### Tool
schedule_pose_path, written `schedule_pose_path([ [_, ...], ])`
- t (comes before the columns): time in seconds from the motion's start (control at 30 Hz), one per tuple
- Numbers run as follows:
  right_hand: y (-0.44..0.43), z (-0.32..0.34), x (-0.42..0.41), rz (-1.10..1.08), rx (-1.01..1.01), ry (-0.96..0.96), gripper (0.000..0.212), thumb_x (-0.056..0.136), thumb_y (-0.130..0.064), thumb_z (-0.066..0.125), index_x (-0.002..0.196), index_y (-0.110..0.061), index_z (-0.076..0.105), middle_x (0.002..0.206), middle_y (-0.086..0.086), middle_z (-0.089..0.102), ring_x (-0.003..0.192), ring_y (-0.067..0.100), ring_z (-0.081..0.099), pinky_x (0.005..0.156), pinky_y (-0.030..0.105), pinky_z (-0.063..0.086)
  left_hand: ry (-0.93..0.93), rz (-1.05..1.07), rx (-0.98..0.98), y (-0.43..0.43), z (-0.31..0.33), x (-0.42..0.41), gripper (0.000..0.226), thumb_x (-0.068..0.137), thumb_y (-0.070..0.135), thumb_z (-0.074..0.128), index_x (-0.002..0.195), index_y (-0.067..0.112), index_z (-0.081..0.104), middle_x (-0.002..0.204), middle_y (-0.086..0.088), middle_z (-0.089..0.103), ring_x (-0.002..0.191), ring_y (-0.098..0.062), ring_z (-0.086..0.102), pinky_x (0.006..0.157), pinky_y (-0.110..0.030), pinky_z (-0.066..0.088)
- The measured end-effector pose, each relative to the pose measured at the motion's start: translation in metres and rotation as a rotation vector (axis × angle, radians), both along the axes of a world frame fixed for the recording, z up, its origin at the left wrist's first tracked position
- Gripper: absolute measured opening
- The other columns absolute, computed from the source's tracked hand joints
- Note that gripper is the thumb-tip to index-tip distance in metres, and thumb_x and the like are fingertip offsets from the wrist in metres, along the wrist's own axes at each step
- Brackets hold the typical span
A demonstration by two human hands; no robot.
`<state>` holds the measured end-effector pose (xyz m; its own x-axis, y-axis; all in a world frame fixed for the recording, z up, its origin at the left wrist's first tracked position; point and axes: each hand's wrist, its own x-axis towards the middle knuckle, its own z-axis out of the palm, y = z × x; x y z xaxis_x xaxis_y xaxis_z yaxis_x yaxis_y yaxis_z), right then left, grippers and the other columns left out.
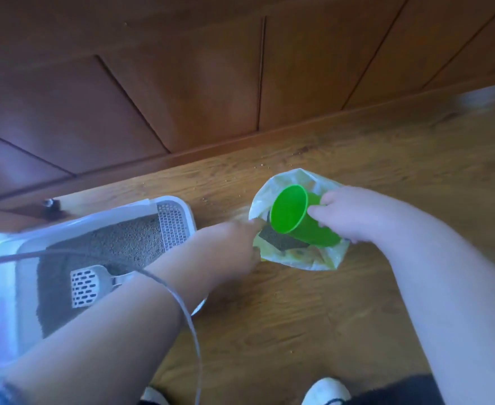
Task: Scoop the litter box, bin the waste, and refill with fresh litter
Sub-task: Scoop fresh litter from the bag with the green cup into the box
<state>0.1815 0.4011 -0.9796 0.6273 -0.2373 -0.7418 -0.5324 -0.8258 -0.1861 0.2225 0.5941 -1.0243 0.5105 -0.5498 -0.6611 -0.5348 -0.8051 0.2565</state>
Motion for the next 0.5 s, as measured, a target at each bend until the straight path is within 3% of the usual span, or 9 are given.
schedule_pose_path([
  [0.1, 0.0, -0.007, -0.009, -0.017, 0.001, 0.044, 0.05, 0.105, -0.043, 0.033, 0.126, -0.008, 0.062, 0.094, 0.006, 0.054, 0.08, 0.022, 0.05, 0.052, 0.023, 0.03, 0.026, 0.059, 0.048, 0.002, 0.0, -0.023, 0.054, 0.092, 0.033, 0.045, 0.145, 0.031, 0.03, 0.13, -0.006, 0.058, 0.111, -0.031, 0.06, 0.085, -0.037, 0.05],
  [0.3, 0.003, -0.035, -0.001, 0.102, -0.145, 0.03, 0.049, 0.103, -0.047, 0.037, 0.106, -0.009, 0.067, 0.095, 0.01, 0.059, 0.086, 0.028, 0.052, 0.072, 0.029, 0.037, 0.038, -0.002, 0.011, -0.007, -0.026, 0.003, 0.061, 0.09, 0.028, 0.047, 0.147, 0.038, 0.027, 0.128, -0.003, 0.058, 0.108, -0.029, 0.061, 0.087, -0.041, 0.052],
  [0.43, 0.019, -0.062, 0.01, 0.115, -0.232, -0.01, 0.041, 0.099, -0.05, 0.044, 0.094, -0.013, 0.063, 0.08, 0.004, 0.056, 0.081, 0.03, 0.055, 0.068, 0.031, 0.04, 0.07, 0.006, 0.062, -0.005, -0.037, -0.002, 0.056, 0.085, 0.017, 0.049, 0.138, 0.03, 0.036, 0.099, -0.001, 0.059, 0.085, -0.028, 0.059, 0.077, -0.039, 0.055],
  [0.5, 0.027, -0.072, 0.012, 0.083, -0.269, 0.001, 0.034, 0.096, -0.046, 0.051, 0.093, -0.014, 0.064, 0.077, 0.004, 0.057, 0.077, 0.03, 0.057, 0.063, 0.031, 0.04, 0.045, 0.002, 0.045, -0.005, -0.037, -0.008, 0.058, 0.085, 0.013, 0.048, 0.139, 0.03, 0.036, 0.098, -0.001, 0.057, 0.087, -0.028, 0.058, 0.077, -0.041, 0.056],
])
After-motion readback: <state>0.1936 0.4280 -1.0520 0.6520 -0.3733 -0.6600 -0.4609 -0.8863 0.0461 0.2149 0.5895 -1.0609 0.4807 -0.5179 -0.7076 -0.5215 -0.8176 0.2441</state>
